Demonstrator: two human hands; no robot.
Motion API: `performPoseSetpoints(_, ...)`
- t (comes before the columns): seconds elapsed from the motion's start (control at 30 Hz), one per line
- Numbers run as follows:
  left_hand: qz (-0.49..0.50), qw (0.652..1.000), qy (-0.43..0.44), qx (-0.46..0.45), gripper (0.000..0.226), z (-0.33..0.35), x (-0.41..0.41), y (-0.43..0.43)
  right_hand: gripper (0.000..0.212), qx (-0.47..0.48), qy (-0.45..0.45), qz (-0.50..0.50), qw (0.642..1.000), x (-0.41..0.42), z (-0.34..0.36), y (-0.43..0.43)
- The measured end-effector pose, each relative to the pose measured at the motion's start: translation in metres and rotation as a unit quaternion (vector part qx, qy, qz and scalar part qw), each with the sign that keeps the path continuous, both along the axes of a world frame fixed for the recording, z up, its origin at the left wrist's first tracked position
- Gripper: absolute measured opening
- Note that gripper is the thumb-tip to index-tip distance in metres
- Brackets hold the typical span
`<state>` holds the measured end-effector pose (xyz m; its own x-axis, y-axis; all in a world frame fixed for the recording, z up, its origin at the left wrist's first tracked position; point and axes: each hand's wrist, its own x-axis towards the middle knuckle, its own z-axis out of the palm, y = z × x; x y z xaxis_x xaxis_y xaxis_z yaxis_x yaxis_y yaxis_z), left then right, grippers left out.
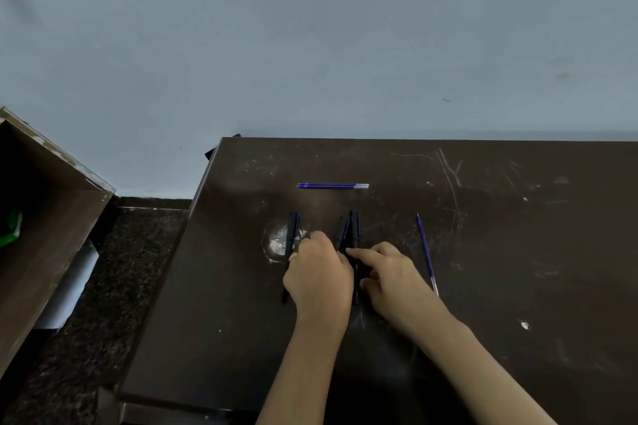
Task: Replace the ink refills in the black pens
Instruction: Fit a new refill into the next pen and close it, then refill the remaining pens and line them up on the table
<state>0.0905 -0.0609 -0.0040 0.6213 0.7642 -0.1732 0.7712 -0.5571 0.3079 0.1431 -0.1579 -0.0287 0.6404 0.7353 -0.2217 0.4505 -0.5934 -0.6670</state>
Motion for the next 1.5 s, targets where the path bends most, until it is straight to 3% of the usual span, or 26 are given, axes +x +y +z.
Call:
performPoseSetpoints(0.47, -0.064, 0.998, -0.007, 0.02, 0.024, -0.011, 0.006, -0.003, 0.049, 0.033, -0.006, 0.01, 0.999, 0.002, -0.005, -0.003)
performPoseSetpoints(1.03, -0.11, 0.991, -0.011, -0.069, 0.035, -0.01, 0.006, -0.002, 0.046, 0.042, -0.007, 0.011, 0.999, 0.0, -0.002, 0.0)
performPoseSetpoints(1.5, -0.127, 0.989, -0.02, -0.07, 0.041, -0.013, 0.005, 0.0, 0.043, 0.039, -0.019, 0.012, 0.999, 0.003, -0.002, -0.001)
